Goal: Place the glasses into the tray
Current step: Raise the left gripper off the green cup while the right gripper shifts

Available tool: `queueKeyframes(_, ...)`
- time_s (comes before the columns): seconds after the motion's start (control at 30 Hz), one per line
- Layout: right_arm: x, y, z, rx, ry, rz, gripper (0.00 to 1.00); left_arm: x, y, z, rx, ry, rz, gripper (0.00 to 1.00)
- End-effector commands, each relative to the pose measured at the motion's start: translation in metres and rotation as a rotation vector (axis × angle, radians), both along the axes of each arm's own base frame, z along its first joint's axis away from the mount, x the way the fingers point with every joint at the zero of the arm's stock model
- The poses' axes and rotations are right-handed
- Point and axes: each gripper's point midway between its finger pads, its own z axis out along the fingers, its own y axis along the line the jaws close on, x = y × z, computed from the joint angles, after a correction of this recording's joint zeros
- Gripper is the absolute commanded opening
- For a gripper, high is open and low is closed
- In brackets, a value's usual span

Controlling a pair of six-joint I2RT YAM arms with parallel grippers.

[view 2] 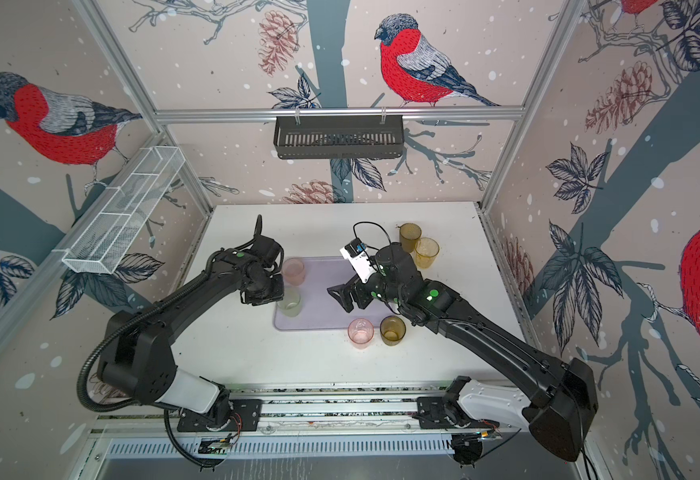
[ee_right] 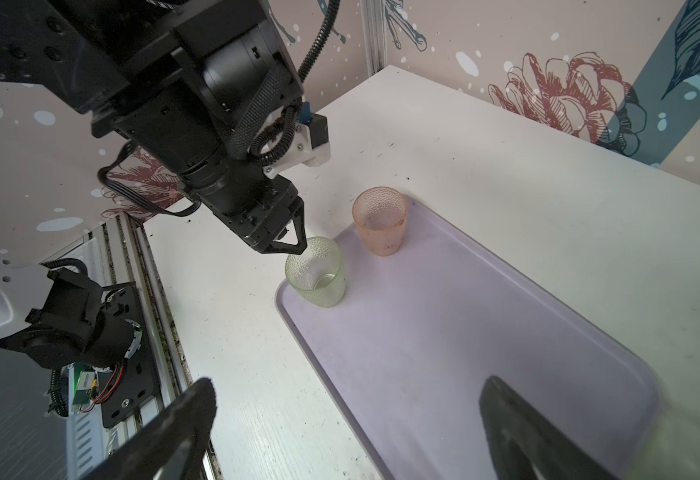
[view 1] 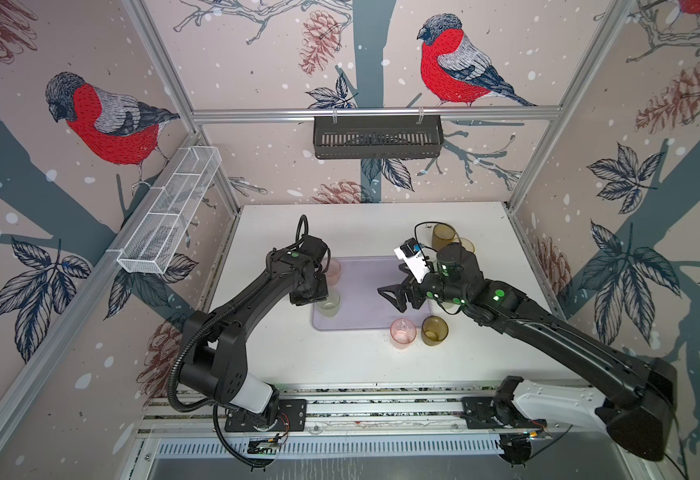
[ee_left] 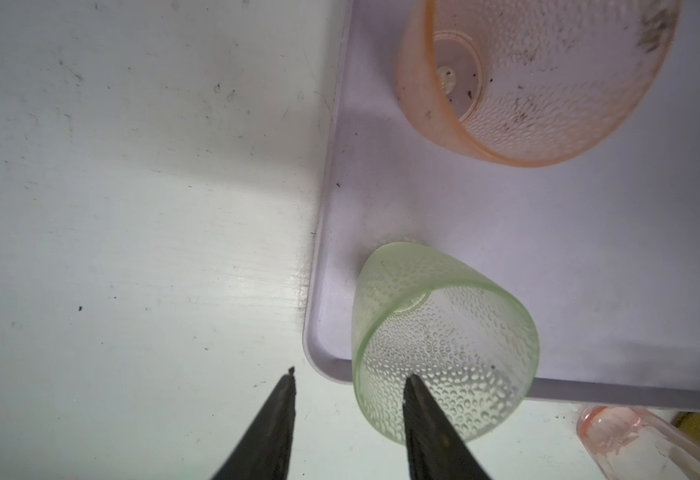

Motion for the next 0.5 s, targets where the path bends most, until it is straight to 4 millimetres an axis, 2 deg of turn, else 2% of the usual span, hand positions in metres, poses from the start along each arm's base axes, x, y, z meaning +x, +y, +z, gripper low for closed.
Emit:
queueKeyframes(0.0,0.006,-0.004,-0.004,-0.033,0.004,-0.027,0.99,-0.005,0.006,0.009,0.016,-0.005,0.033,0.46)
queueKeyframes(0.17,0.008,-0.001,-0.007,-0.036,0.034,-0.032,1.0,-0.005,0.006,0.022,-0.01,-0.052,0.051,0.52)
queueKeyframes(0.47,0.008,0.004,0.0,0.002,0.069,-0.036,1.0,-0.01,0.004,0.048,-0.056,-0.124,0.06,0.53)
